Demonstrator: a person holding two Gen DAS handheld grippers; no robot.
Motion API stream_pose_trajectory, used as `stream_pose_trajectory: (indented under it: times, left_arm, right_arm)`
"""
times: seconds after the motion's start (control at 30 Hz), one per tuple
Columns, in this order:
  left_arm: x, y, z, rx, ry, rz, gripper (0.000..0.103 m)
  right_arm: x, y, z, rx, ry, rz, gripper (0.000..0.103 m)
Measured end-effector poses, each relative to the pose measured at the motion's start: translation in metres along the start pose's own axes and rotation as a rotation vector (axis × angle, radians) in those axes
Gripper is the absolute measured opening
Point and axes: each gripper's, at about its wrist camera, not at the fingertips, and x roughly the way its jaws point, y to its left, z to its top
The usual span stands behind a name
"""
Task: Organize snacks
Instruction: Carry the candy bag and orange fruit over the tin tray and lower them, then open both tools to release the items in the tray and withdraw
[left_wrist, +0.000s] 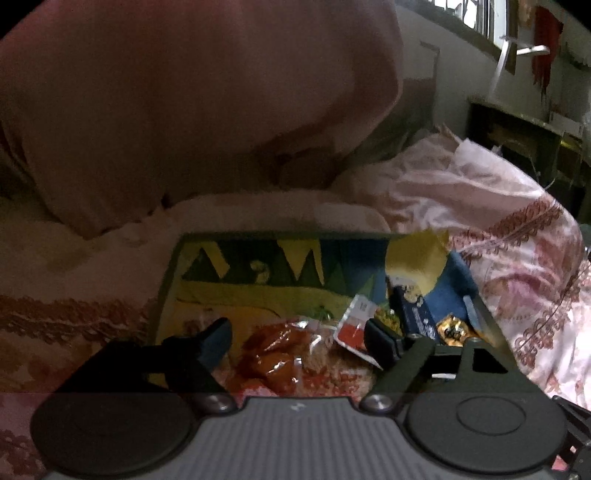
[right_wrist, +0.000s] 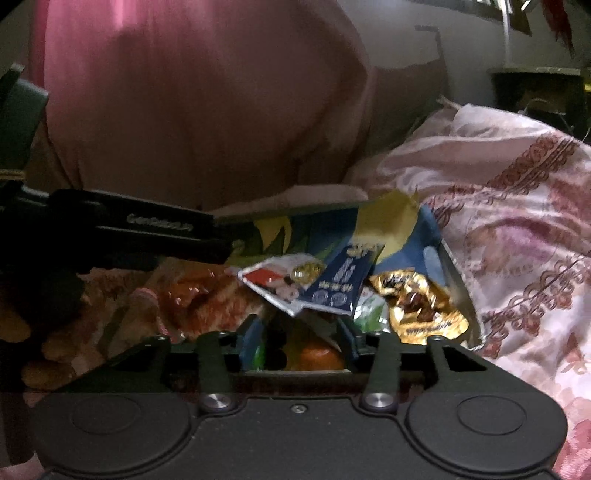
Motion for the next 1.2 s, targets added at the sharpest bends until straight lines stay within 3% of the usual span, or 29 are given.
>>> stream_pose_trajectory:
  times: [0.5,0.97,1.2]
  left_arm:
    - [-0.095,0.009,-0.008,-0.028,-0.145,0.063,0.099]
    - [-0.177,0.018,-0.063,-0.099,-0.166,0.095,0.102]
    - [-0.212,0.020,-0.092,-0.109,-0.162,0.125,0.103]
  right_arm:
    - [-0.071,-0.006,0.024,0.014,-0.141,-0.003,0.076]
    - [-0.143,0.008,0.017,-0.011,-0.201,0.020,0.098]
    - [-0.179,0.016,0.003,-0.049,-0.211,0.045,0.102]
